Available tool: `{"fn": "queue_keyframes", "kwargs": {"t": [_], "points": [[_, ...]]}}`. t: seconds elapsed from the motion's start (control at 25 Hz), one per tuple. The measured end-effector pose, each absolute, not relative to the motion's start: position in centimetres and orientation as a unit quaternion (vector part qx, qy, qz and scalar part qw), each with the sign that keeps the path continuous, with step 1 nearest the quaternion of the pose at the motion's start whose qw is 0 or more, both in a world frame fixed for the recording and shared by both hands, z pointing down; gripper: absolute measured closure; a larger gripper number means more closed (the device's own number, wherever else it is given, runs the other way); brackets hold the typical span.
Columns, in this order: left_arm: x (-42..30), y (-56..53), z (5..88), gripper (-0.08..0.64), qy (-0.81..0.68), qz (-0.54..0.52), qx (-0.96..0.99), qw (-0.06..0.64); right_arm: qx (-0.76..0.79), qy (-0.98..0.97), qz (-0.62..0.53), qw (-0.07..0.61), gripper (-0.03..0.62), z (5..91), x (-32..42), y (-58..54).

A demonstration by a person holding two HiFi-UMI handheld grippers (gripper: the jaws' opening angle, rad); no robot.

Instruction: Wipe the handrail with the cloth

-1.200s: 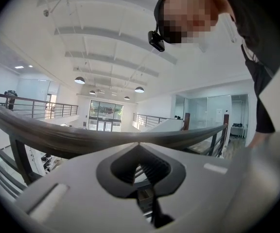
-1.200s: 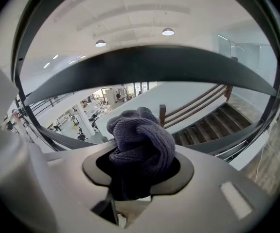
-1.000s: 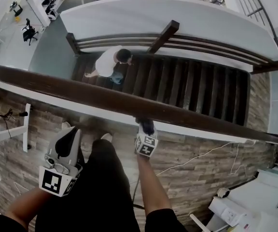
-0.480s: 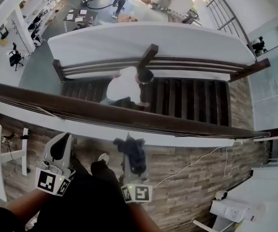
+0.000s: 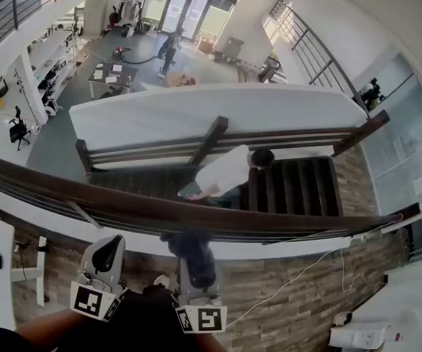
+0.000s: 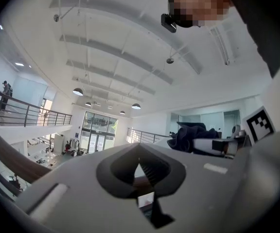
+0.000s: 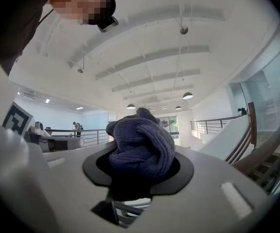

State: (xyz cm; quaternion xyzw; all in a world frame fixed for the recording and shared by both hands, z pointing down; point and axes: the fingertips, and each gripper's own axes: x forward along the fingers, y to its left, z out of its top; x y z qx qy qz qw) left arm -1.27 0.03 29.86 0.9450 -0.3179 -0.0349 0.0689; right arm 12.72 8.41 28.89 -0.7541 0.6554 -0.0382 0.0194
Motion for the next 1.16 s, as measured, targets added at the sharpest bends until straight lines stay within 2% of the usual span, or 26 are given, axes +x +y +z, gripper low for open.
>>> {"fn": "queue_keyframes", "kwargs": {"t": [0.4, 0.84, 1.16], "points": [[-4.4, -3.3, 30.5, 0.560, -0.361, -0.042, 0.930, 0.051, -0.735, 0.678, -0.019, 0.013, 0.446, 29.6, 10.8, 3.9], [-4.3, -4.7, 31.8, 0.560, -0.375, -0.032, 0.925, 0.052, -0.740, 0.672, -0.035, 0.004, 0.445, 31.1, 11.3, 2.9], [-4.3, -6.1, 32.6, 0.560, -0.367, -0.045, 0.928, 0.049, -0.748, 0.664, -0.002, 0.002, 0.445, 31.4, 10.8, 1.7]]}}
